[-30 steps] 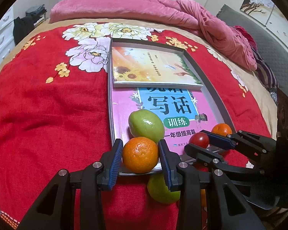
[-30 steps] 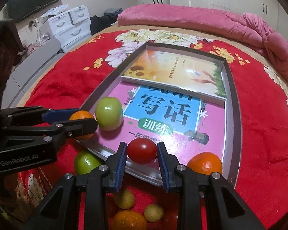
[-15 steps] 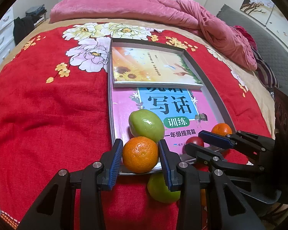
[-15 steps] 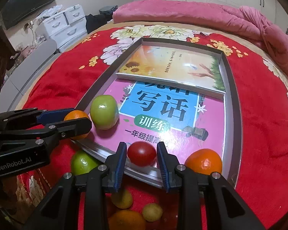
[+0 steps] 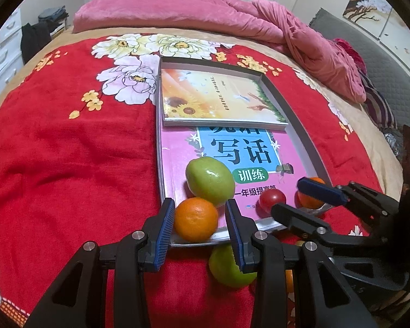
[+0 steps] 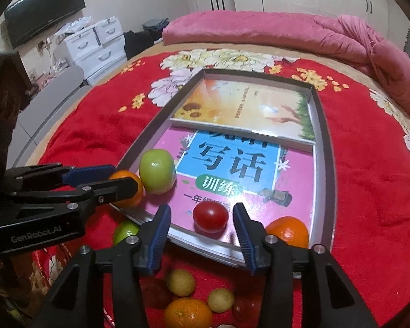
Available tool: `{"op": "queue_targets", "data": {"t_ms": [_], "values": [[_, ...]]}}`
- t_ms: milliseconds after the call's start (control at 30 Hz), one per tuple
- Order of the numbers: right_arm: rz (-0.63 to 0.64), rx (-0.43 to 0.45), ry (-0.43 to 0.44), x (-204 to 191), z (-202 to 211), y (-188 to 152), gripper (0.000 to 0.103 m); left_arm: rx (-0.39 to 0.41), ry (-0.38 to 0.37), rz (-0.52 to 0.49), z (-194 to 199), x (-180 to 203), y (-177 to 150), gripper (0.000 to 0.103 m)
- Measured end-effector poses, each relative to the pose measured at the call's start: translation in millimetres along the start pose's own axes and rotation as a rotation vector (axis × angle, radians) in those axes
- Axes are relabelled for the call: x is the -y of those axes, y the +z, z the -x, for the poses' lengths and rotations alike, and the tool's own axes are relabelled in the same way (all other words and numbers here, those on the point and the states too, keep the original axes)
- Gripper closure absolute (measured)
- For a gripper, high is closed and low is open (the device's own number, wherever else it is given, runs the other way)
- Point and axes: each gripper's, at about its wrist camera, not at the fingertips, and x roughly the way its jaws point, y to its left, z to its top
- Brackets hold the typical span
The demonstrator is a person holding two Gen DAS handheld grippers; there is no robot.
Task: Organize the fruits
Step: 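Open the right tool onto the pink book while the left tool releases the tangerine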
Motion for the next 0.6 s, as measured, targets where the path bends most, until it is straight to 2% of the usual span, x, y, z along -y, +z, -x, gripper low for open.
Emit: {"op": "queue_targets", "data": {"t_ms": [267, 600], "values": [[-0.021, 0.035, -0.020, 8.0, 15.0, 1.0, 0.048, 0.005, 0.001, 0.005, 3.7, -1.5, 0.7, 0.063], [-0.030, 0.084, -0.024, 7.7, 33.4, 2.8, 0.045, 0.017, 0.007, 0.005, 9.2, -0.8, 0.9, 0.053]]}}
